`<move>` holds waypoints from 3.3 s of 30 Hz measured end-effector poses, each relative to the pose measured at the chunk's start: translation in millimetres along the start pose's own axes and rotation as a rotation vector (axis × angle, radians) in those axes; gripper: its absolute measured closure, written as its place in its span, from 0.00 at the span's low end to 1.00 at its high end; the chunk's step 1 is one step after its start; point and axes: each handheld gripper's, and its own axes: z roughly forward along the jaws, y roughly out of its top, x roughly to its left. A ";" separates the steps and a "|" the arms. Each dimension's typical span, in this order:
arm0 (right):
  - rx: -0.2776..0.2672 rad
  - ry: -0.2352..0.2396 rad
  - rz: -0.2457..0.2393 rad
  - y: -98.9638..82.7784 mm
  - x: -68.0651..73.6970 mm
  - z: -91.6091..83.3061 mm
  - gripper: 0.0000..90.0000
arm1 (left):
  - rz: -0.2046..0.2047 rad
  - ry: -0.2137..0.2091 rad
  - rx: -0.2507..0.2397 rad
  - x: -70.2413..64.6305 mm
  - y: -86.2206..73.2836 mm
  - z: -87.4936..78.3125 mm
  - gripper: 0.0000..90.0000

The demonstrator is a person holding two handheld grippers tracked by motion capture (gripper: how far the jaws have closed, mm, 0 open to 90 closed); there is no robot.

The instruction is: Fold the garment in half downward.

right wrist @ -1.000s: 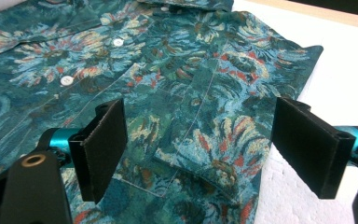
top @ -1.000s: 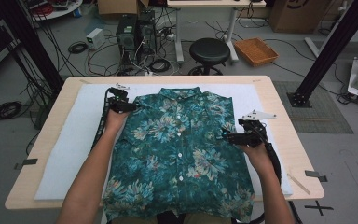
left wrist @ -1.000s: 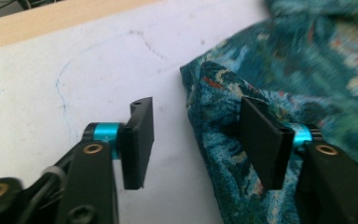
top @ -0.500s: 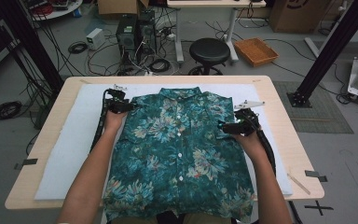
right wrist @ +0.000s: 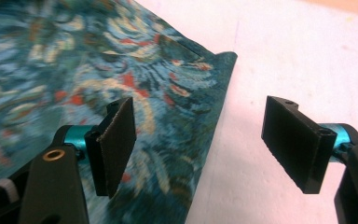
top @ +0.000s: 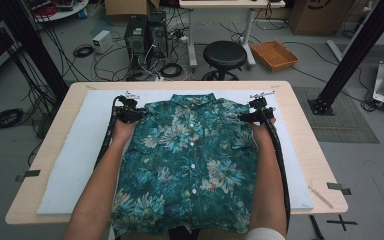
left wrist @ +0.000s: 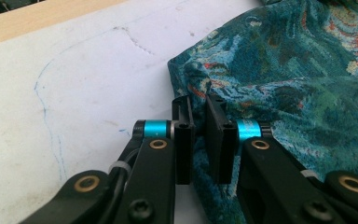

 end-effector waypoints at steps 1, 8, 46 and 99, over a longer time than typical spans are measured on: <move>0.003 0.004 0.009 0.6 -0.3 2.6 0.30 | -0.003 -0.001 -0.001 0.5 -0.2 -0.1 0.93; 0.042 -0.015 0.025 11.4 0.9 13.8 0.42 | -0.006 -0.005 -0.003 0.7 -0.5 0.0 0.95; -0.062 0.049 0.006 6.0 7.4 -19.1 0.98 | -0.072 -0.127 -0.164 -2.8 -3.0 -56.2 0.97; -0.204 0.274 -0.161 -185.2 29.8 -170.8 0.98 | 0.098 -0.298 -0.124 -84.6 -149.0 -198.0 0.97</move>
